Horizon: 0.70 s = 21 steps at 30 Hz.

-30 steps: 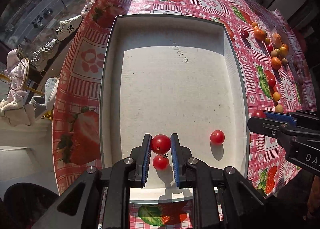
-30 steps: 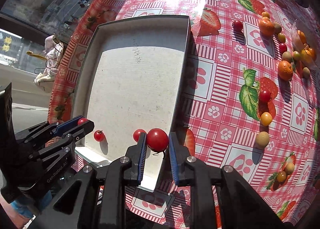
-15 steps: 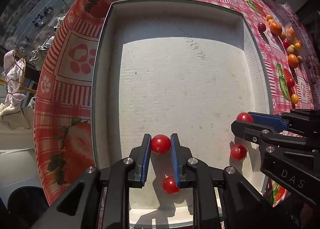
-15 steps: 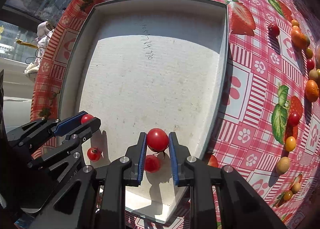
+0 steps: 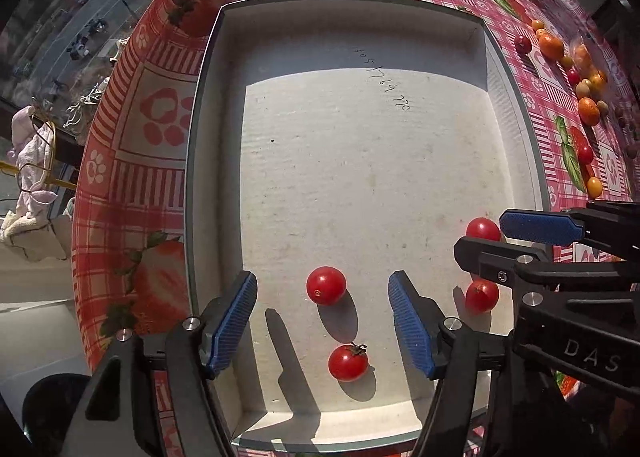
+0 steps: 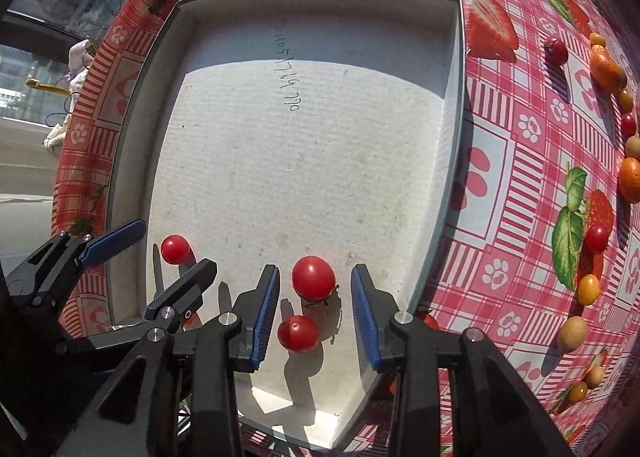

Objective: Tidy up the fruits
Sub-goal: 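Open both tools to release the tomatoes into the tray, then grasp a dark brown cherry tomato with the right tool while the left grasps a tan round fruit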

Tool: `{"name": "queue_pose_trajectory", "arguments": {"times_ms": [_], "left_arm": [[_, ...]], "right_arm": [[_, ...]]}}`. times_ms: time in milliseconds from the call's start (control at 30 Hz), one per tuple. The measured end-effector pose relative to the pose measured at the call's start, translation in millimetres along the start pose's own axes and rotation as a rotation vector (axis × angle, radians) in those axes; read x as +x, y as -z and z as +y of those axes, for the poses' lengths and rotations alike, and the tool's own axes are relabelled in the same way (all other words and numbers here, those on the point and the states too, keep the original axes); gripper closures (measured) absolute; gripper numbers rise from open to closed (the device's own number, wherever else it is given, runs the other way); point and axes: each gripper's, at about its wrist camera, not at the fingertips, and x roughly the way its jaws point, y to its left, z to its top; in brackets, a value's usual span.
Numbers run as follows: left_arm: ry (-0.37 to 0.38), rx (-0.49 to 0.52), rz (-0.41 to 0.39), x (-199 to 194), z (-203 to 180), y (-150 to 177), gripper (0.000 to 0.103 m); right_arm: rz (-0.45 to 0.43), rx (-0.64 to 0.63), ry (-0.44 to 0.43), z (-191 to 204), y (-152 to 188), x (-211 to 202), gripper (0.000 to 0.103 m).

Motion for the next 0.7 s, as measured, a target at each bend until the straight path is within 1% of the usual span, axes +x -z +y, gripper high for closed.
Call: {"name": "queue_pose_trajectory", "arguments": {"times_ms": [67, 133, 200, 267, 467, 533, 567, 633, 700], "left_arm": [[-0.009, 0.000, -0.005, -2.5, -0.9, 0.1, 0.034], [-0.013, -0.003, -0.013, -6.5, -1.8, -1.0, 0.034], [-0.015, -0.003, -0.022, -12.2, -1.9, 0.7, 0.033], [-0.022, 0.004, -0.024, -15.8, -3.7, 1.5, 0.033], [-0.035, 0.034, -0.019, -27.2, -13.3, 6.5, 0.033], [-0.035, 0.043, -0.016, -31.1, -19.9, 8.9, 0.033], [-0.037, 0.049, -0.014, -36.9, -29.0, 10.0, 0.033], [-0.035, 0.064, -0.011, -40.3, -32.8, 15.0, 0.033], [-0.031, 0.082, -0.008, -42.5, -39.9, 14.6, 0.033]], "right_arm": [[-0.007, -0.007, -0.001, -0.9, 0.0, -3.0, 0.055], [-0.012, -0.013, -0.012, 1.0, -0.5, -6.0, 0.046], [-0.021, -0.013, -0.042, 0.8, 2.7, -12.3, 0.027], [-0.039, -0.015, -0.058, 3.7, 2.9, -18.2, 0.016], [-0.073, -0.013, -0.086, 8.5, 6.3, -36.3, 0.016], [-0.085, -0.006, -0.089, 2.4, 9.8, -42.9, 0.016], [-0.090, -0.002, -0.087, 2.0, 11.8, -45.8, 0.015], [-0.098, 0.009, -0.087, -1.8, 15.6, -51.5, 0.015], [-0.104, 0.027, -0.086, -13.0, 22.3, -58.4, 0.015]]}}
